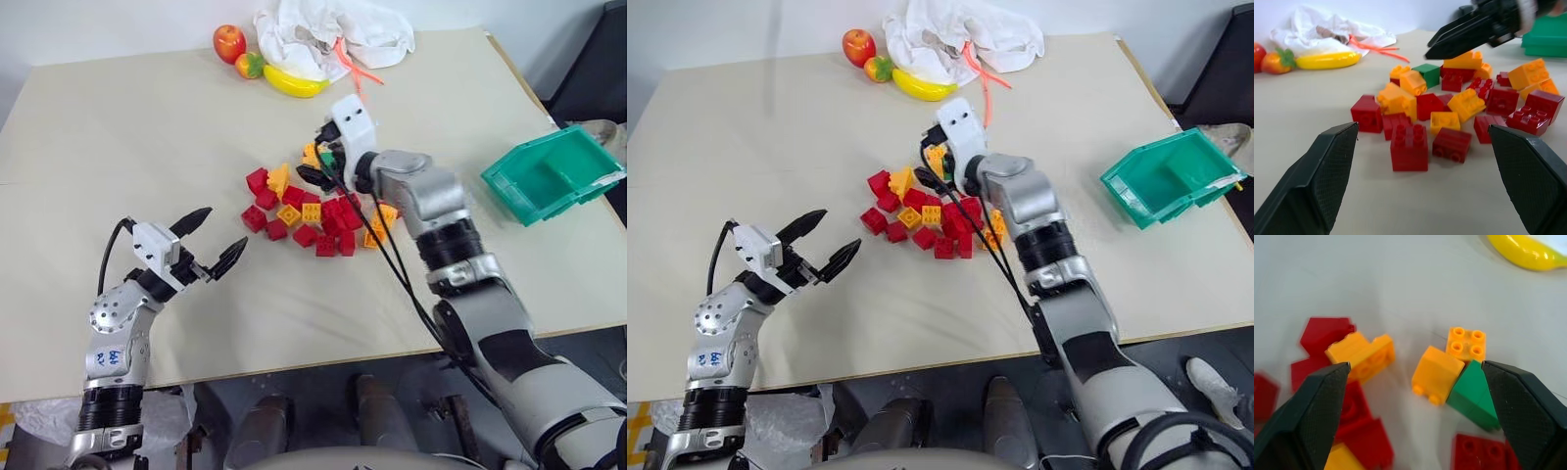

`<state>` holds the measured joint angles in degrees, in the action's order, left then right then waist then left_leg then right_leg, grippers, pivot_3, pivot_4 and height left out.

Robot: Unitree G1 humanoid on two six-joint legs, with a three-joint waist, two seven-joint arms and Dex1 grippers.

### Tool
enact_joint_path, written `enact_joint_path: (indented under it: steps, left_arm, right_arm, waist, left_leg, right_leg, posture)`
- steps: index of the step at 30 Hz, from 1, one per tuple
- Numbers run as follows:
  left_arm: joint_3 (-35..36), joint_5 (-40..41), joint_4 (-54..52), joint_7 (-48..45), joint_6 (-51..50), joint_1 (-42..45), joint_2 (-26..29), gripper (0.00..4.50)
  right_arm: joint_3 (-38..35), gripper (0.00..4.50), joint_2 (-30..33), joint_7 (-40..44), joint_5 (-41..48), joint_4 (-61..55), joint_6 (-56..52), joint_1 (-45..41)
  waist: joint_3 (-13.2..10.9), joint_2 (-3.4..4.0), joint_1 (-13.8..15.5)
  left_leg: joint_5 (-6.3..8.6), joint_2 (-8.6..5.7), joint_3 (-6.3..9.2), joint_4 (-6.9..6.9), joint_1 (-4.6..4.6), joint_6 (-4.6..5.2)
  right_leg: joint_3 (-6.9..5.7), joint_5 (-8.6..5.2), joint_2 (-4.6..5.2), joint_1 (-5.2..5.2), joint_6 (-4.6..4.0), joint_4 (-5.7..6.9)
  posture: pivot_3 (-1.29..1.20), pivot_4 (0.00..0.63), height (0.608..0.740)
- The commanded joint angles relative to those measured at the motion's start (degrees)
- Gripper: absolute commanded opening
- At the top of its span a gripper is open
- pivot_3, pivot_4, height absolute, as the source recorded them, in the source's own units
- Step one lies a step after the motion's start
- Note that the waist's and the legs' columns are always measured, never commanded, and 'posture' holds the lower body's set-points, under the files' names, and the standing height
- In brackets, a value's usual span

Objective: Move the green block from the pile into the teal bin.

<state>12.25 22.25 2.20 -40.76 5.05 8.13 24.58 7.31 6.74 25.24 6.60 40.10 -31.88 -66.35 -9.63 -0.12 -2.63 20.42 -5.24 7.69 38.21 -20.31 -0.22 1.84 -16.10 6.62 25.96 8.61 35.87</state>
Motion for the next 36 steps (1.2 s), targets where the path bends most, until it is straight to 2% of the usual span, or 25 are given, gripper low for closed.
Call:
enact_joint_path:
  steps: [1, 9, 25, 28, 33, 34, 36]
  left_arm:
    - [0.72, 0.32, -4.25, 0.97, 0.55, -1.45, 0.00, 4.50]
    - [1.77, 0.77, -8.15, 2.54, 0.07, -5.60, 0.27, 4.50]
    - [2.27, 0.88, -9.39, 3.91, -0.46, -6.90, 0.74, 4.50]
    - [2.41, 0.84, -9.84, 4.23, -0.66, -7.20, 0.80, 4.50]
    - [2.79, 0.78, -10.51, 4.67, -1.03, -7.49, 0.72, 4.50]
    - [2.78, 0.78, -10.59, 4.77, -1.10, -7.46, 0.70, 4.50]
    - [2.73, 0.79, -10.65, 4.95, -1.17, -7.35, 0.69, 4.50]
  right_arm:
    - [-1.87, 4.49, -2.66, -4.06, -1.83, 10.46, 8.03, -4.85]
    - [-5.32, 4.49, -5.72, -11.72, -3.60, 26.14, 15.33, -10.60]
    - [-8.47, 4.49, -7.79, -11.98, -5.26, 34.18, 18.30, -14.04]
    - [-9.49, 3.88, -7.98, -12.74, -5.24, 34.82, 18.14, -14.70]
    - [-10.03, 2.27, -7.80, -11.66, -5.66, 34.58, 18.28, -14.72]
    - [-10.10, 2.08, -7.69, -11.13, -5.70, 34.35, 18.20, -14.65]
    - [-10.47, 2.09, -7.40, -10.29, -5.55, 33.80, 17.86, -14.58]
  waist:
    - [0.00, 0.00, -0.48]
    - [0.00, 0.02, -2.11]
    - [0.00, 0.03, -2.37]
    - [0.00, 0.03, -2.38]
    - [0.01, 0.03, -2.39]
    - [0.00, 0.03, -2.39]
    - [0.00, 0.03, -2.39]
  left_leg:
    - [0.00, 0.01, 0.01, 0.00, 0.00, 0.00]
    - [0.00, 0.06, 0.00, -0.05, 0.00, -0.01]
    - [0.00, 0.06, -0.02, -0.01, 0.00, -0.01]
    - [0.00, 0.06, -0.02, -0.01, 0.00, -0.01]
    - [0.00, 0.07, -0.02, 0.00, 0.00, -0.01]
    - [0.00, 0.07, -0.02, 0.00, 0.00, -0.01]
    - [0.00, 0.07, -0.02, 0.00, 0.00, -0.01]
  right_leg:
    - [-0.01, 0.00, -0.01, 0.00, 0.00, 0.01]
    - [0.00, -0.01, -0.04, 0.05, -0.02, 0.05]
    - [0.04, -0.01, -0.04, 0.05, -0.02, 0.10]
    - [0.03, -0.01, -0.05, 0.05, -0.02, 0.10]
    - [0.04, -0.01, -0.05, 0.05, -0.02, 0.11]
    - [0.04, -0.01, -0.05, 0.05, -0.02, 0.11]
    - [0.04, -0.01, -0.05, 0.05, -0.02, 0.11]
  posture:
    - [0.00, 0.150, 0.740]
    - [0.00, 0.150, 0.740]
    - [0.00, 0.150, 0.740]
    - [0.00, 0.150, 0.740]
    - [0.00, 0.150, 0.740]
    - [0.00, 0.150, 0.740]
    - [0.00, 0.150, 0.740]
